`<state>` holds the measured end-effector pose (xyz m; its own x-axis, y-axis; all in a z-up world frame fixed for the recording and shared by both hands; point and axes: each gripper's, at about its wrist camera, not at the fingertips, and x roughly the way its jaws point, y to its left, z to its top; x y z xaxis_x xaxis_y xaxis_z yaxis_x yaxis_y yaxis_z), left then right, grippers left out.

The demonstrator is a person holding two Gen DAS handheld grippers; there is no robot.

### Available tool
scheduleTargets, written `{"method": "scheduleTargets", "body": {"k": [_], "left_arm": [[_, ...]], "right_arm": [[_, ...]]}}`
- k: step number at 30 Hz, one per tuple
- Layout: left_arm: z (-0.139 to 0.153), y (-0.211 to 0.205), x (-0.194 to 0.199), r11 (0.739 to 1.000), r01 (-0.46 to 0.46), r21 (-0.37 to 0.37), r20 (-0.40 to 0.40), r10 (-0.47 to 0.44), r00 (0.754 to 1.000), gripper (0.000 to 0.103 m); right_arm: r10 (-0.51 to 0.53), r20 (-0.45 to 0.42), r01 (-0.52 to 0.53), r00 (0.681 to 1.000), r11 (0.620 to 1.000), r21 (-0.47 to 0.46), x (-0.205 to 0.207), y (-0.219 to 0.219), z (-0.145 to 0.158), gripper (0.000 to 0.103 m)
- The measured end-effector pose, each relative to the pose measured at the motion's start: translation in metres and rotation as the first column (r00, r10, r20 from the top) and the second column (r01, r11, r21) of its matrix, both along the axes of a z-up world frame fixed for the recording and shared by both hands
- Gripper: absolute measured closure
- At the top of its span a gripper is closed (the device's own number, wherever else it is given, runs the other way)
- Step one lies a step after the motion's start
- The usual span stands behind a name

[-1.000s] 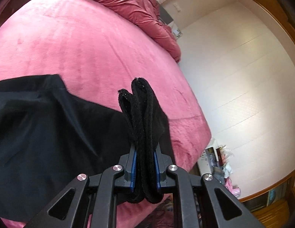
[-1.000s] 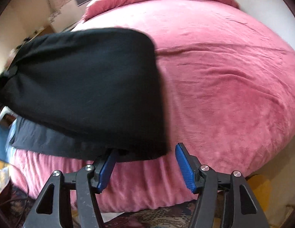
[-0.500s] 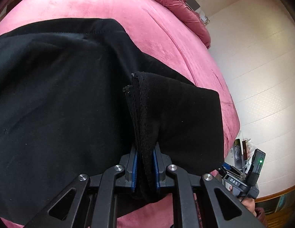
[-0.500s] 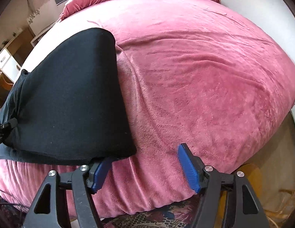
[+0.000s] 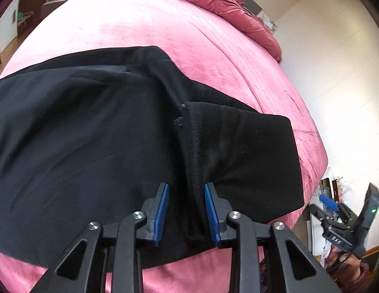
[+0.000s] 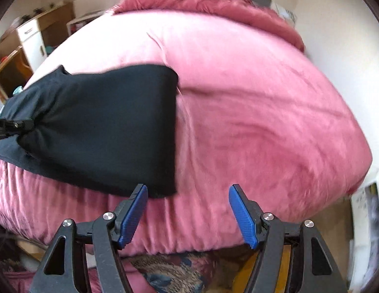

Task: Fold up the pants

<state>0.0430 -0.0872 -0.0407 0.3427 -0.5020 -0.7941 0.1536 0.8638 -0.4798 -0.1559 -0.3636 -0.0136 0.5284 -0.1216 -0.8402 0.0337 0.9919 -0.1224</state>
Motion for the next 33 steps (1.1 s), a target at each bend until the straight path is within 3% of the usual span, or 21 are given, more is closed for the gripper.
{"method": "scheduleTargets", "body": {"k": [4, 8, 14, 18, 23, 33], "left_arm": [[0.007, 0.015, -0.013, 0.999, -0.024, 0.033, 0.012, 0.024, 1.000, 0.072], [0.016, 0.038, -0.031, 0.990, -0.058, 0.130, 0.043, 0.053, 0.998, 0.072], [0.021, 0.078, -0.050, 0.970, -0.157, 0.186, 0.047, 0.151, 0.987, 0.069], [0.025, 0.104, -0.066, 0.953, -0.217, 0.210, 0.050, 0.211, 0.976, 0.068], [0.028, 0.131, -0.080, 0.940, -0.263, 0.215, 0.052, 0.258, 0.965, 0.068], [0.034, 0.128, -0.080, 0.930, -0.293, 0.221, 0.059, 0.287, 0.956, 0.067]], "right_arm": [[0.114, 0.034, -0.115, 0.993, 0.993, 0.031, 0.013, 0.038, 0.009, 0.034], [0.225, 0.040, -0.228, 0.974, 0.966, 0.124, 0.038, 0.087, 0.003, 0.037], [0.299, 0.022, -0.298, 0.954, 0.934, 0.198, 0.084, 0.146, -0.015, 0.038], [0.307, -0.027, -0.293, 0.951, 0.928, 0.231, 0.106, 0.163, -0.037, 0.037], [0.280, -0.023, -0.264, 0.960, 0.926, 0.268, 0.112, 0.157, -0.051, 0.035], [0.279, -0.009, -0.268, 0.960, 0.930, 0.253, 0.112, 0.156, -0.050, 0.035]]}}
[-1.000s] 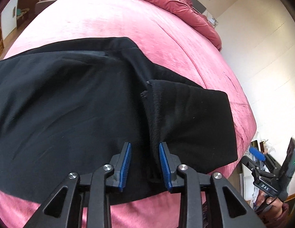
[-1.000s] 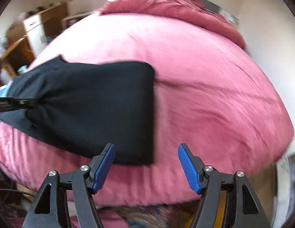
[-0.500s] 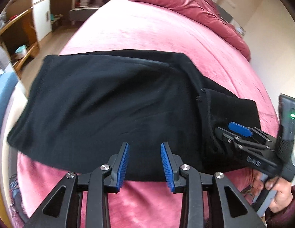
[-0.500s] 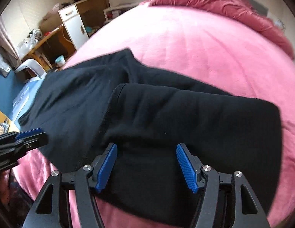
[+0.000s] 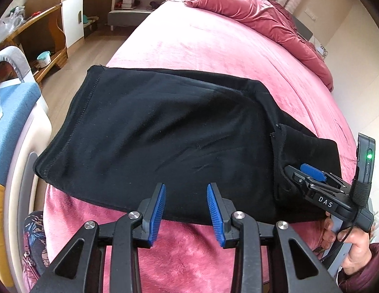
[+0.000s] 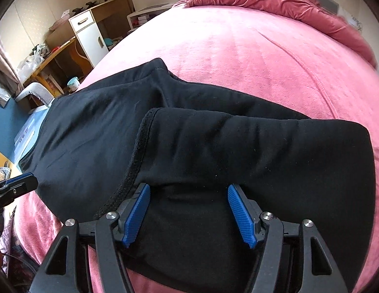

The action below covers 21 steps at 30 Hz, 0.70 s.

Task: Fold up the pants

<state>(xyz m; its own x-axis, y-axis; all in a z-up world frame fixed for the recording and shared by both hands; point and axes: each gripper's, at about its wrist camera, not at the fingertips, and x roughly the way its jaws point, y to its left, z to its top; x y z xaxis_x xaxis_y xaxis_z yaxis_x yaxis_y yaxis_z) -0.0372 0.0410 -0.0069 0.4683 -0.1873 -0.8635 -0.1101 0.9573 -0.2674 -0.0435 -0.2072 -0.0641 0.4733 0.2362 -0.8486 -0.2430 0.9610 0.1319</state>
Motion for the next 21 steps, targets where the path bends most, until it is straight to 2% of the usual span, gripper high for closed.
{"method": "scheduleTargets", "body": {"k": [4, 7, 11, 13, 17, 18, 20, 21], "left_arm": [[0.000, 0.000, 0.000, 1.000, -0.010, 0.010, -0.002, 0.010, 1.000, 0.067], [-0.001, 0.003, -0.002, 1.000, -0.016, 0.012, -0.005, 0.016, 1.000, 0.067], [-0.005, 0.008, -0.003, 1.000, -0.029, 0.009, -0.018, 0.030, 0.999, 0.067], [-0.006, 0.012, -0.005, 0.999, -0.038, 0.001, -0.025, 0.038, 0.999, 0.067], [-0.009, 0.016, -0.004, 0.999, -0.045, -0.019, -0.036, 0.044, 0.998, 0.067], [-0.010, 0.016, -0.003, 0.999, -0.045, -0.022, -0.039, 0.044, 0.998, 0.067], [-0.012, 0.017, -0.001, 0.999, -0.044, -0.025, -0.042, 0.043, 0.998, 0.067], [-0.013, 0.017, -0.001, 0.999, -0.044, -0.027, -0.043, 0.043, 0.998, 0.067]], "right_arm": [[0.003, 0.008, -0.003, 1.000, 1.000, 0.017, -0.005, 0.000, 0.010, 0.036], [0.048, 0.031, -0.049, 0.998, 0.997, 0.055, -0.016, 0.003, 0.019, 0.034], [0.106, 0.056, -0.107, 0.993, 0.994, 0.009, -0.014, 0.017, 0.024, 0.026], [0.133, 0.024, -0.133, 0.991, 0.991, 0.007, -0.006, 0.026, 0.019, 0.022], [0.155, -0.041, -0.158, 0.987, 0.980, -0.117, 0.005, 0.042, -0.005, 0.022], [0.159, -0.035, -0.163, 0.987, 0.978, -0.133, 0.004, 0.045, -0.008, 0.024], [0.169, -0.019, -0.170, 0.985, 0.969, -0.177, 0.002, 0.049, -0.011, 0.045], [0.168, -0.012, -0.168, 0.986, 0.968, -0.185, 0.002, 0.048, -0.011, 0.052]]}}
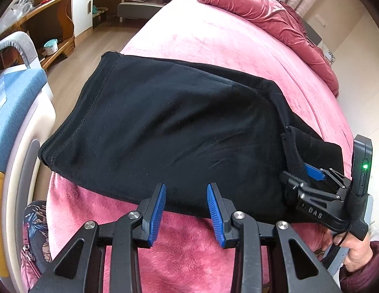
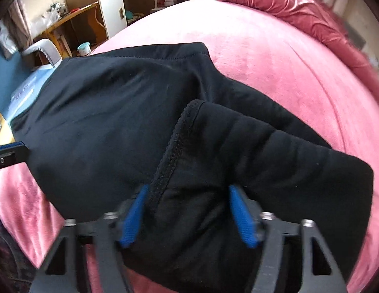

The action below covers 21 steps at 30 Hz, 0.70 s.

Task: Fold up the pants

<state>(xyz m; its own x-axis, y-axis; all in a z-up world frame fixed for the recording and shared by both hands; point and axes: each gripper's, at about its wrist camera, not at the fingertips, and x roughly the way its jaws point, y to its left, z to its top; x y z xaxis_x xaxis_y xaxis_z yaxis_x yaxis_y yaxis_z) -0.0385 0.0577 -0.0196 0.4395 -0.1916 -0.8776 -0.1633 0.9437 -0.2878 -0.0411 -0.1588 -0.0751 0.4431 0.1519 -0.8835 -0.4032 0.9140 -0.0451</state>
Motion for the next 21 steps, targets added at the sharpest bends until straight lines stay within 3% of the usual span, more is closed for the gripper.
{"method": "scheduleTargets", "body": {"k": [2, 3, 9, 12, 14, 16, 21], "left_arm": [[0.001, 0.001, 0.000, 1.000, -0.003, -0.004, 0.003, 0.003, 1.000, 0.067], [0.001, 0.002, 0.000, 1.000, -0.005, -0.004, 0.005, 0.005, 1.000, 0.067], [0.001, 0.014, -0.005, 0.999, -0.049, -0.023, 0.001, 0.049, 0.999, 0.067], [-0.002, 0.032, -0.008, 0.991, -0.114, -0.072, -0.023, 0.112, 0.993, 0.063], [-0.005, 0.050, -0.012, 0.978, -0.173, -0.117, -0.039, 0.169, 0.985, 0.058], [-0.010, 0.070, -0.017, 0.955, -0.248, -0.163, -0.062, 0.241, 0.969, 0.056], [-0.024, 0.119, -0.032, 0.854, -0.424, -0.302, -0.104, 0.413, 0.905, 0.056]], "right_arm": [[-0.012, 0.009, 0.012, 1.000, 1.000, 0.006, 0.001, -0.005, 0.003, 0.077], [-0.023, 0.004, 0.023, 1.000, 0.999, 0.030, 0.003, -0.009, 0.008, 0.081], [-0.091, 0.000, 0.090, 0.996, 0.984, 0.156, 0.010, -0.024, 0.025, 0.084], [-0.108, -0.031, 0.112, 0.994, 0.980, 0.163, 0.012, -0.025, 0.007, 0.076], [-0.097, -0.021, 0.099, 0.995, 0.976, 0.195, 0.009, -0.022, 0.007, 0.055], [-0.074, -0.007, 0.074, 0.997, 0.978, 0.194, 0.006, -0.017, 0.008, 0.046], [-0.059, 0.039, 0.050, 0.998, 0.981, 0.190, -0.006, -0.011, 0.021, 0.039]]}}
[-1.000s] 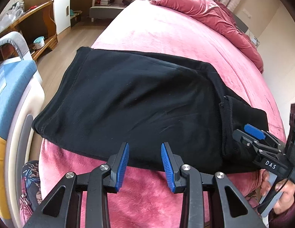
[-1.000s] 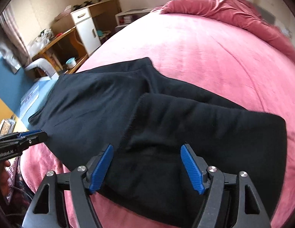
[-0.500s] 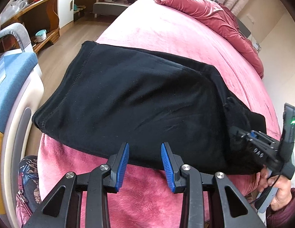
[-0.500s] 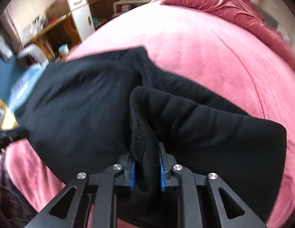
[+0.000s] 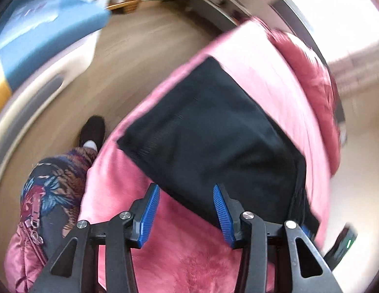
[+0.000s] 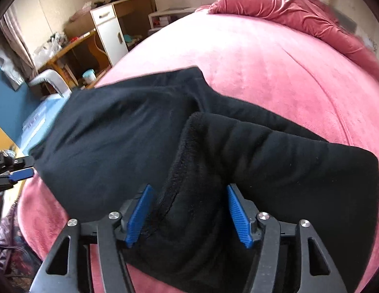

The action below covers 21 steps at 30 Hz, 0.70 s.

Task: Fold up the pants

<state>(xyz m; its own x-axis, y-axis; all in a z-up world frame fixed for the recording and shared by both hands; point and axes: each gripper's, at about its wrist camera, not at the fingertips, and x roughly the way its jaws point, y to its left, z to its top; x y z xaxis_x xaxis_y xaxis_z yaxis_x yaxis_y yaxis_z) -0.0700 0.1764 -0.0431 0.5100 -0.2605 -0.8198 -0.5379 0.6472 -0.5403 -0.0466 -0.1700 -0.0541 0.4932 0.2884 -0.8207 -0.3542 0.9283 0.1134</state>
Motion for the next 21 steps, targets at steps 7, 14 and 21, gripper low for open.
{"method": "scheduleTargets", "body": {"k": [7, 14, 21], "left_arm": [[-0.024, 0.038, -0.007, 0.977, -0.161, -0.137, -0.023, 0.160, 0.987, 0.056], [-0.037, 0.050, 0.006, 0.971, -0.187, -0.148, -0.023, 0.185, 0.982, 0.058], [-0.037, 0.045, 0.009, 0.982, -0.167, -0.082, 0.018, 0.169, 0.985, 0.066]], "right_arm": [[-0.047, 0.063, 0.044, 0.997, 0.998, 0.036, -0.027, -0.015, 0.024, 0.032], [-0.082, 0.036, 0.082, 0.996, 0.997, -0.003, -0.039, -0.030, 0.017, 0.032], [-0.164, -0.014, 0.165, 0.986, 0.986, 0.020, -0.034, -0.044, -0.004, 0.006]]}}
